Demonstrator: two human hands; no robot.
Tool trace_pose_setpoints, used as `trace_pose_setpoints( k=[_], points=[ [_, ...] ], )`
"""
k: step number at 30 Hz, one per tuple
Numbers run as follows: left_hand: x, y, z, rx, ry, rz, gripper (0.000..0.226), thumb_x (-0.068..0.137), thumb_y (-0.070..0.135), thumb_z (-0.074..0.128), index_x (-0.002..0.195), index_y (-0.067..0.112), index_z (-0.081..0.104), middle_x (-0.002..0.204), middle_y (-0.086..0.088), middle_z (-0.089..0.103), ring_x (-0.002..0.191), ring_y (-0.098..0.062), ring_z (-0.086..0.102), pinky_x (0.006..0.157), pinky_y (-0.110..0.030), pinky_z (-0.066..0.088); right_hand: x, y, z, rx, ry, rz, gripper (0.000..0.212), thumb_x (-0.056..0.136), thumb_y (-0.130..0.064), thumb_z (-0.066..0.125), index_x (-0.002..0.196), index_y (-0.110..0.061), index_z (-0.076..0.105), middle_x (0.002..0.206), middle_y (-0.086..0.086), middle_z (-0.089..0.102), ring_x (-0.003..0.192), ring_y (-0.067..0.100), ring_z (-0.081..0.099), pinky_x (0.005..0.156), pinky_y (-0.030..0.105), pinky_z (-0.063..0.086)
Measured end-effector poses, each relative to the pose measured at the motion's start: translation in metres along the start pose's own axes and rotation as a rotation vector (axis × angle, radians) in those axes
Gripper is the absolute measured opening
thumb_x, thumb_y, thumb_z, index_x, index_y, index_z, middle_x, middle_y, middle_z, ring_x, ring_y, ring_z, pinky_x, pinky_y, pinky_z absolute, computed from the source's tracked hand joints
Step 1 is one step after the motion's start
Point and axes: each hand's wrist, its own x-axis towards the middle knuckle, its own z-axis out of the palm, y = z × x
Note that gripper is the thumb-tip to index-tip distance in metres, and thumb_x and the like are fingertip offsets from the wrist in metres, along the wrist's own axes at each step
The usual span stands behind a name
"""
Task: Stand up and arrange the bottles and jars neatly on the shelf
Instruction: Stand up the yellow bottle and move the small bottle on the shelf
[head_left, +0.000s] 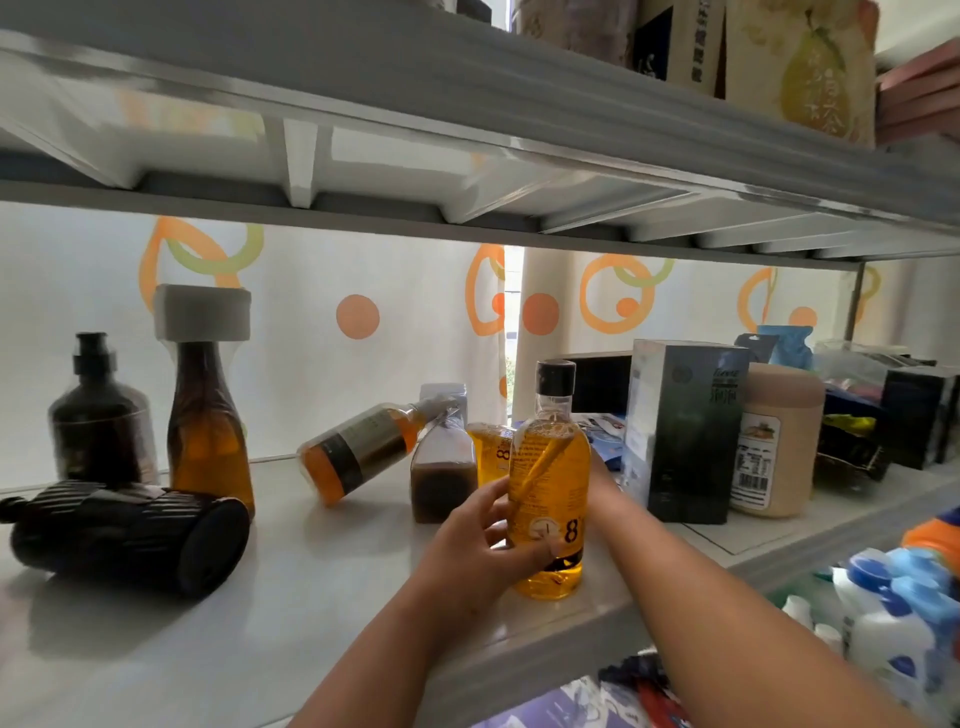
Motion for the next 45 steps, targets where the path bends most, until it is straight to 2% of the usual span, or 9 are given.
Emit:
trace_pose_setpoints(
  k=[2, 4, 7, 11, 19, 23, 28, 40, 45],
  points=[
    [-0.001, 0.001, 0.000, 0.019, 0.003, 0.010, 0.088, 0.059, 0.040, 0.078, 0.137, 0.030, 0.039, 0.123, 0.009, 0.058, 0.109, -0.007, 0.058, 0.067, -0.011, 0.051, 0.002, -0.007, -0.005, -0.132, -0.013, -0.065, 0.014, 0.097, -0.023, 0.043, 0.097, -0.015, 0.054, 0.105, 0.009, 0.055, 0.100, 0.024, 0.055, 0.095, 0.038, 0.046],
    [-0.002, 0.001, 0.000, 0.021, 0.008, 0.016, 0.090, 0.059, 0.039, 0.079, 0.138, 0.028, 0.039, 0.123, 0.008, 0.059, 0.109, -0.006, 0.058, 0.068, -0.012, 0.051, -0.002, -0.005, -0.010, -0.212, -0.009, -0.089, 0.026, 0.095, -0.025, 0.046, 0.115, -0.009, 0.052, 0.116, 0.011, 0.054, 0.108, 0.025, 0.054, 0.090, 0.033, 0.046],
    [-0.004, 0.002, 0.000, 0.042, 0.036, 0.010, 0.093, 0.056, 0.041, 0.080, 0.139, 0.028, 0.039, 0.125, 0.005, 0.057, 0.111, -0.009, 0.057, 0.068, -0.013, 0.052, -0.009, 0.008, -0.015, -0.312, 0.049, -0.105, 0.023, 0.089, -0.032, 0.058, 0.104, -0.016, 0.057, 0.110, 0.004, 0.059, 0.094, 0.016, 0.055, 0.073, 0.024, 0.043],
    [-0.006, 0.004, 0.003, 0.031, 0.052, 0.008, 0.075, 0.062, 0.030, 0.083, 0.129, 0.031, 0.048, 0.119, 0.001, 0.061, 0.106, -0.013, 0.061, 0.074, -0.021, 0.055, -0.027, 0.011, -0.034, -0.317, 0.091, -0.087, 0.043, 0.074, -0.038, 0.072, 0.107, -0.014, 0.057, 0.105, 0.003, 0.057, 0.091, 0.016, 0.054, 0.073, 0.026, 0.047],
    [-0.008, 0.004, 0.007, 0.034, 0.042, -0.038, 0.078, 0.069, 0.013, 0.080, 0.135, 0.025, 0.041, 0.116, -0.001, 0.063, 0.101, -0.014, 0.067, 0.084, -0.032, 0.056, -0.055, 0.016, -0.046, -0.301, 0.123, -0.102, 0.052, 0.077, -0.035, 0.071, 0.120, -0.015, 0.048, 0.121, 0.004, 0.048, 0.092, 0.008, 0.044, 0.068, 0.016, 0.036],
    [-0.009, 0.007, 0.007, 0.074, 0.040, -0.037, 0.073, 0.070, 0.015, 0.079, 0.132, 0.028, 0.041, 0.115, 0.003, 0.062, 0.100, -0.011, 0.065, 0.079, -0.025, 0.056, -0.061, 0.019, -0.047, -0.296, 0.138, -0.099, 0.054, 0.079, -0.037, 0.070, 0.122, -0.017, 0.046, 0.123, 0.004, 0.046, 0.096, 0.009, 0.045, 0.059, 0.009, 0.030],
    [-0.009, 0.009, 0.008, 0.107, 0.052, -0.036, 0.067, 0.069, 0.017, 0.080, 0.125, 0.029, 0.045, 0.115, 0.002, 0.063, 0.102, -0.013, 0.064, 0.084, -0.028, 0.054, -0.069, 0.024, -0.048, -0.283, 0.174, -0.097, 0.059, 0.078, -0.039, 0.069, 0.127, -0.019, 0.042, 0.125, 0.003, 0.045, 0.108, 0.015, 0.049, 0.077, 0.018, 0.039],
    [-0.011, 0.012, 0.009, 0.126, 0.031, -0.067, 0.067, 0.071, 0.010, 0.079, 0.122, 0.035, 0.043, 0.118, 0.001, 0.061, 0.109, -0.017, 0.061, 0.095, -0.038, 0.051, -0.075, 0.026, -0.044, -0.320, 0.216, -0.114, 0.058, 0.081, -0.042, 0.065, 0.128, -0.019, 0.043, 0.125, 0.003, 0.045, 0.109, 0.017, 0.051, 0.078, 0.019, 0.040],
    [-0.017, 0.015, 0.006, 0.079, -0.026, -0.060, 0.068, 0.079, 0.006, 0.070, 0.133, 0.032, 0.038, 0.124, 0.003, 0.056, 0.115, -0.015, 0.055, 0.089, -0.027, 0.052, -0.077, 0.026, -0.043, -0.348, 0.220, -0.124, 0.059, 0.082, -0.042, 0.064, 0.131, -0.018, 0.041, 0.128, 0.004, 0.045, 0.111, 0.018, 0.051, 0.080, 0.019, 0.041]
  ],
)
